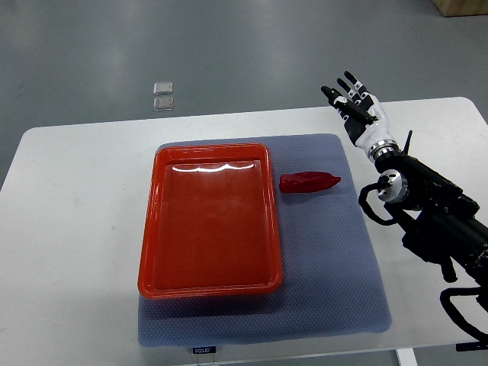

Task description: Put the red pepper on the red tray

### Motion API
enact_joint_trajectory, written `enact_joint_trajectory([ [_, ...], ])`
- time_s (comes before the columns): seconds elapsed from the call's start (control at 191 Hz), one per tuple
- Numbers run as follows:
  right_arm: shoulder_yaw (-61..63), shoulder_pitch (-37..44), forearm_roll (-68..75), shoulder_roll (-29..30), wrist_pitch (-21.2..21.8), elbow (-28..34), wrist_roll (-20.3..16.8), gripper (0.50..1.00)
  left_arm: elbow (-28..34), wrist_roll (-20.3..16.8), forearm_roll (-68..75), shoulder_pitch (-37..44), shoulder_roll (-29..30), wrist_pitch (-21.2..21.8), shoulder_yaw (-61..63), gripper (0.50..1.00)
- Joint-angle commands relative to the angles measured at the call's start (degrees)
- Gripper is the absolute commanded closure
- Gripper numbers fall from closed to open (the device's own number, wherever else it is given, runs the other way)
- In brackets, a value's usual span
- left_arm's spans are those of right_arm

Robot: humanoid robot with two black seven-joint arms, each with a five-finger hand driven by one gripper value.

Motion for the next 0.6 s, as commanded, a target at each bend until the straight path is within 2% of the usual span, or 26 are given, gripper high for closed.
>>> enact_joint_trajectory([
  [0.0,-0.4,0.1,-0.3,-0.2,0.0,0.1,0.0,0.585,0.0,0.0,0.1,0.0,0.0,0.0,-0.1,0.500],
  [0.094,-1.0,0.2,-0.9,-0.5,0.1,0.5,0.0,0.585,0.0,0.0,0.0,0.0,0.0,0.0,0.0,0.500],
  [0.204,-1.6,0.4,-1.8,-3.9,-0.1,1.8,0.0,0.587,0.0,0.0,0.0,0.0,0.0,0.0,0.0,0.500],
  [0.371,-7.5,3.3,-9.8,-6.3,-0.7,2.0,-0.2,0.587,0.0,0.0,0.0,0.0,0.0,0.0,0.0,0.500],
  [0.46,-9.3,3.7,-13.4,-9.5,0.3,2.4,-0.2,0.587,0.0,0.0,0.0,0.0,0.0,0.0,0.0,0.500],
  [0.596,-13.5,3.8,-22.9,-13.3,2.6,6.2,-0.1,0.587,0.0,0.0,0.0,-0.1,0.0,0.0,0.0,0.500],
])
